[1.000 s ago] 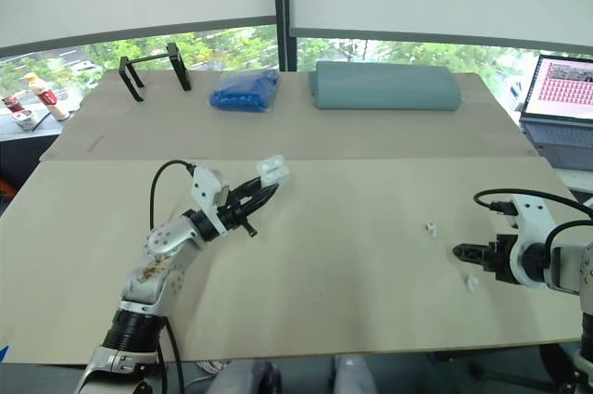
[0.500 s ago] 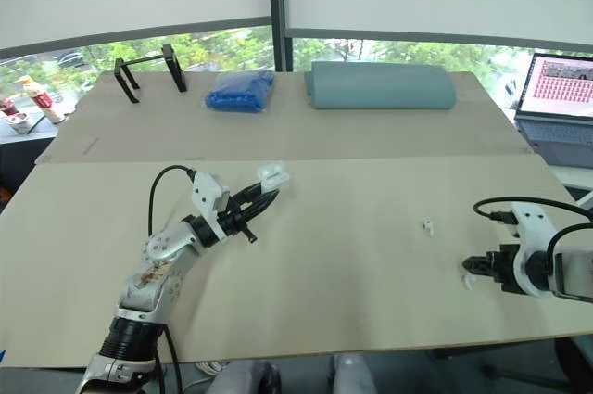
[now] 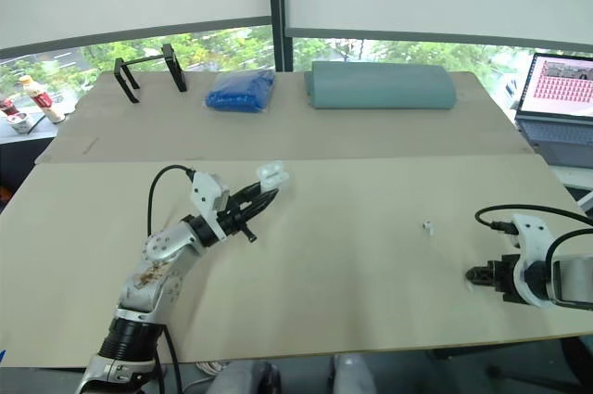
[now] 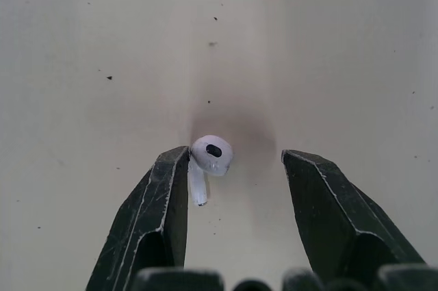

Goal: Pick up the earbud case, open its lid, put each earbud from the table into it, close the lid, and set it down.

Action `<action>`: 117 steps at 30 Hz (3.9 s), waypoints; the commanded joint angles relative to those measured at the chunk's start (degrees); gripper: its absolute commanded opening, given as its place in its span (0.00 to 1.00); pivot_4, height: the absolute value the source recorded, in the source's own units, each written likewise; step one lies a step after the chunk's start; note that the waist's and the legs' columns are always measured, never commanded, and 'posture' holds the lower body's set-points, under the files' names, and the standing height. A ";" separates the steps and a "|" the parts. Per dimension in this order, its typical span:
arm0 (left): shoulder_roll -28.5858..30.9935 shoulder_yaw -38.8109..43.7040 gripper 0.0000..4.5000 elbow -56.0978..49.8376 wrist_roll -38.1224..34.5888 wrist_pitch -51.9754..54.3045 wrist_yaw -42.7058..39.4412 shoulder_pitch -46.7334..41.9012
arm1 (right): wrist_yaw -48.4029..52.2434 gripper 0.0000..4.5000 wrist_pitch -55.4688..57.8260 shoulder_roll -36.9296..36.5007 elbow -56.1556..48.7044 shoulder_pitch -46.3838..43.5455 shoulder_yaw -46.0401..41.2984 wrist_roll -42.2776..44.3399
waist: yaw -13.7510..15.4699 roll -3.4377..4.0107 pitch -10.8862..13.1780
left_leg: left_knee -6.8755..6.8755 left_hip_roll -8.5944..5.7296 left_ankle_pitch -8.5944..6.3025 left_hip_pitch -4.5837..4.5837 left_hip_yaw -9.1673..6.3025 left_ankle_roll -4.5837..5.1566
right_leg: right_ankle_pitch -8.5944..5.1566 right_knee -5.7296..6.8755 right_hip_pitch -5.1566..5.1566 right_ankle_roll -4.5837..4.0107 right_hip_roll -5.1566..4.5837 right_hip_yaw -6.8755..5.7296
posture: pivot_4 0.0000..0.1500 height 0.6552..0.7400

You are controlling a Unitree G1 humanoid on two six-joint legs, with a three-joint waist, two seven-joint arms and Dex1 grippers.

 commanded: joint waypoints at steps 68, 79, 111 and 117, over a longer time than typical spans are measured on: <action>-4.66 0.32 0.12 4.68 -1.98 -1.19 0.03 -9.83 | -14.43 0.08 -31.87 33.13 -15.34 -36.91 9.02 17.75 | -0.61 0.12 0.00 | -0.09 0.09 0.00 -0.10 -0.08 0.00 | 0.26 0.04 -0.06 -0.10 0.09 -0.13 | 1.00 1.00; -7.62 0.77 0.12 10.86 -0.18 -6.36 2.65 -19.53 | -10.79 0.08 -51.26 48.92 -17.86 -30.95 23.08 -3.40 | -0.57 0.15 -0.01 | -0.07 -0.13 0.24 -0.49 -0.06 -0.41 | 0.29 -0.01 -0.26 0.05 0.01 -0.27 | 1.00 1.00; -7.15 0.12 0.12 10.78 0.42 -8.63 3.56 -19.29 | -14.68 0.08 -50.99 57.57 -14.55 -28.83 18.68 -7.14 | -1.44 0.16 -0.01 | -0.30 -0.03 0.39 -0.33 -0.07 -0.66 | 0.33 0.06 -0.26 -0.04 0.09 -0.28 | 1.00 1.00; -7.54 -0.15 0.12 11.33 0.56 -8.71 3.76 -19.72 | -14.47 0.08 -50.66 58.19 -14.19 -29.09 19.37 -7.52 | -1.43 0.16 -0.01 | -0.30 -0.04 0.39 -0.34 -0.07 -0.66 | 0.33 0.06 -0.25 -0.04 0.09 -0.28 | 1.00 1.00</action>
